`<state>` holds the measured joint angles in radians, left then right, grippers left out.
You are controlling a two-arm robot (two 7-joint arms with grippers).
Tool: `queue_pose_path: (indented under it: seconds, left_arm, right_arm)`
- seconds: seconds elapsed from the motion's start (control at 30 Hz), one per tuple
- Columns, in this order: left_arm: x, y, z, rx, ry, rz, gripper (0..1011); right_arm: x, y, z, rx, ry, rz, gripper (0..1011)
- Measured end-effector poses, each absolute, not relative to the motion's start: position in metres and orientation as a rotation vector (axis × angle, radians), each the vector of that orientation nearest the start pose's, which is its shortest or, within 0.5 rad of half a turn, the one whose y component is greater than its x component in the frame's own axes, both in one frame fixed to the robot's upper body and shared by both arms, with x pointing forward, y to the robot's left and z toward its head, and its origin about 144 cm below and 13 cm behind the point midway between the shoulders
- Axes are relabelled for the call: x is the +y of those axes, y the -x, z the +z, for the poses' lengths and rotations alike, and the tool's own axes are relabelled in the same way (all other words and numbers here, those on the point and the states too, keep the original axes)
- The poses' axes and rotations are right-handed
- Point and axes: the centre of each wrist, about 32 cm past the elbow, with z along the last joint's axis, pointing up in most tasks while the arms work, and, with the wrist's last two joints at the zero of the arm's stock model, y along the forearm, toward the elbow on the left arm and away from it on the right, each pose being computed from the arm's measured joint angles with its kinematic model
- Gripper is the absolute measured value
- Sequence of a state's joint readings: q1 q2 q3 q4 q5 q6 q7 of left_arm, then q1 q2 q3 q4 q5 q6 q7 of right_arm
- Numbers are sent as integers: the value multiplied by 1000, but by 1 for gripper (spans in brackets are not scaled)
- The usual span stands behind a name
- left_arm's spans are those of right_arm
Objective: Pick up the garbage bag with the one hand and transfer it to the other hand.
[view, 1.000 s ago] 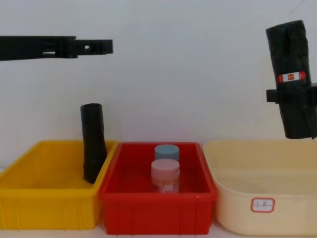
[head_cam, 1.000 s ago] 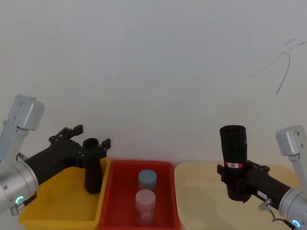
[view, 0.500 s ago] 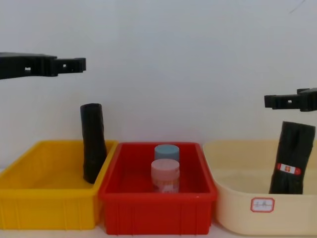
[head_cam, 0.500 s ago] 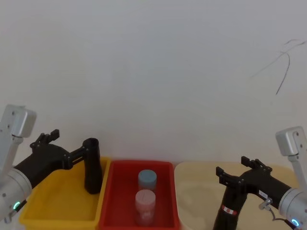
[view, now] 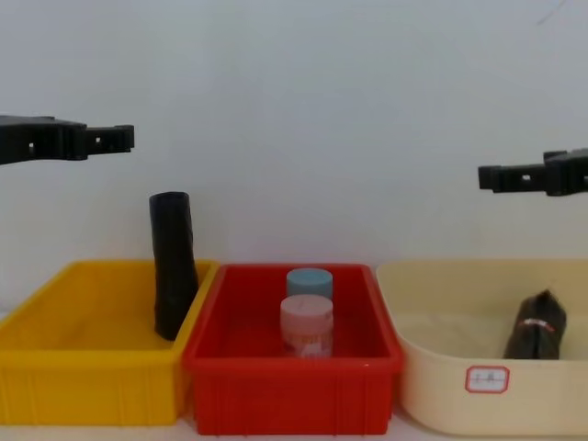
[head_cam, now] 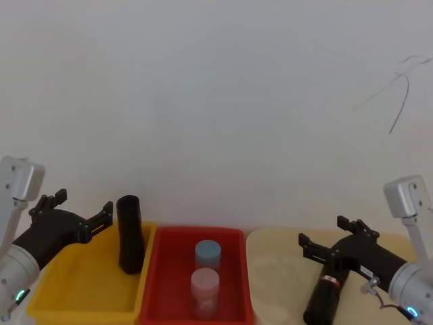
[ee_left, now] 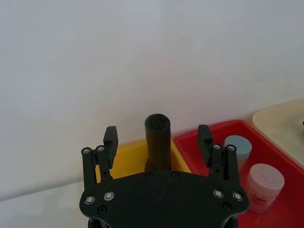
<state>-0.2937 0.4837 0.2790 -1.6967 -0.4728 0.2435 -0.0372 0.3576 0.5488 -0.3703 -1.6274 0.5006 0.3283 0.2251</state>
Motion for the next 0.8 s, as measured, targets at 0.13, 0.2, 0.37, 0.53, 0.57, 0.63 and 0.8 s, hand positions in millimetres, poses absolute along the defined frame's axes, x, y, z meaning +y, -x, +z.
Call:
queue_pose_path:
  seconds: [0.13, 0.2, 0.37, 0.53, 0.57, 0.63, 0.8]
  left_arm:
    - [268, -511, 1269, -80, -36, 1248, 1000]
    - [268, -511, 1269, -80, -37, 1252, 1000]
    - [268, -511, 1268, -80, -39, 1262, 1000]
    - [268, -511, 1267, -81, -40, 1268, 1000]
    - [268, -511, 1267, -81, -40, 1269, 1000]
    - [268, -511, 1267, -81, -41, 1271, 1000]
    - [268, -511, 1267, -81, -42, 1274, 1000]
  right_arm:
    - [-268, -523, 1267, -33, 187, -1003, 1001]
    - [-264, -523, 1270, -46, 183, -983, 1001]
    - [-256, -524, 1275, -69, 182, -938, 1001]
    - [-245, -525, 1280, -89, 196, -869, 1001]
    - [-244, -525, 1281, -89, 201, -857, 1001]
    - [-238, -526, 1282, -89, 214, -821, 1001]
    - [-229, -531, 1282, -75, 242, -769, 1001]
